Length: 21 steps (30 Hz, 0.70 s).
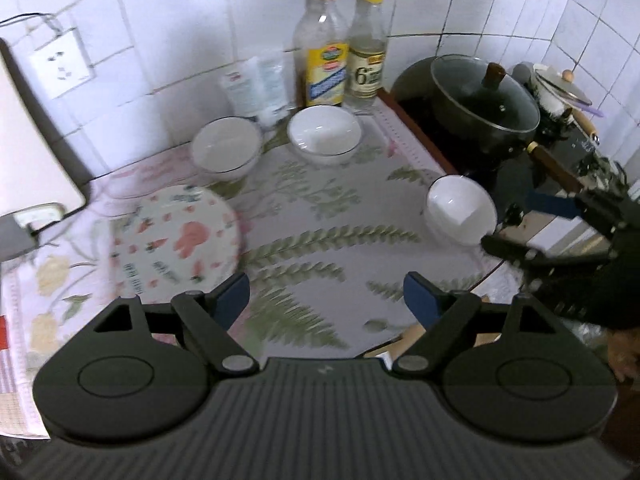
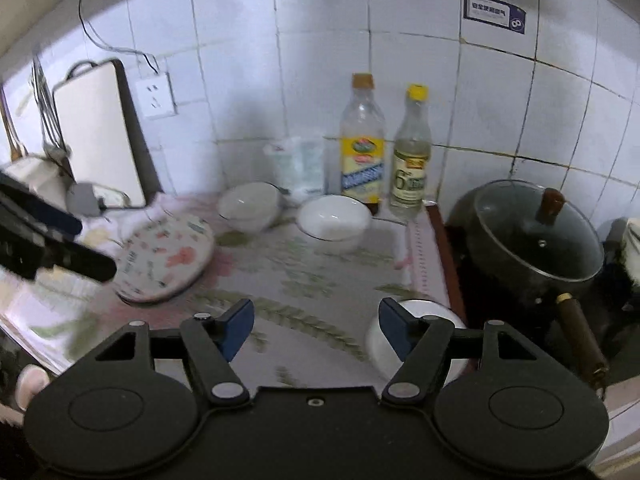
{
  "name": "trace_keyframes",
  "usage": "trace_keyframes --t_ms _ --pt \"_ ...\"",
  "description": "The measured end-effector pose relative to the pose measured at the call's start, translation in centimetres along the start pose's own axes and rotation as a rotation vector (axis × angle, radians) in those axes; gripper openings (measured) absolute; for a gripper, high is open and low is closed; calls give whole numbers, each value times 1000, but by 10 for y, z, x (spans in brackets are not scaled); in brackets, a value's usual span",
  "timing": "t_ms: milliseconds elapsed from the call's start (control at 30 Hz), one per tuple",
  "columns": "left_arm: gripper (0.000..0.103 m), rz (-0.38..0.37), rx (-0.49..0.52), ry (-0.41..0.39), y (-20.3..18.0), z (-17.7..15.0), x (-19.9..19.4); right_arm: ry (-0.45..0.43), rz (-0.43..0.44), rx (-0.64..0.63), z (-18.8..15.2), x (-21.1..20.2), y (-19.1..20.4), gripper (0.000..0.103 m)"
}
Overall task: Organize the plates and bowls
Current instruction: 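Move the left tool to the white bowl by the pot and close on its rim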
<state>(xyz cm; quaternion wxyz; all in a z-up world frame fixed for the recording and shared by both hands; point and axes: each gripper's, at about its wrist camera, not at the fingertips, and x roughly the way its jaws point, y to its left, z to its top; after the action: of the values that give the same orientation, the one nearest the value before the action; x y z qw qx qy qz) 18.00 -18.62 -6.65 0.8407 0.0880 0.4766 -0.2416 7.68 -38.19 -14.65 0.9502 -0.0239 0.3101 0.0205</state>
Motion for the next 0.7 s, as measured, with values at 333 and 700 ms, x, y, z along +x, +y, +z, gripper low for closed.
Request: trace_keyframes --t_ms 333,700 --pt "84 -69 -79 -20 -57 18 90 41 -17 -23 -37 60 -67 94" --pt "84 -112 -72 8 -100 27 180 128 22 -110 -81 109 -97 95"
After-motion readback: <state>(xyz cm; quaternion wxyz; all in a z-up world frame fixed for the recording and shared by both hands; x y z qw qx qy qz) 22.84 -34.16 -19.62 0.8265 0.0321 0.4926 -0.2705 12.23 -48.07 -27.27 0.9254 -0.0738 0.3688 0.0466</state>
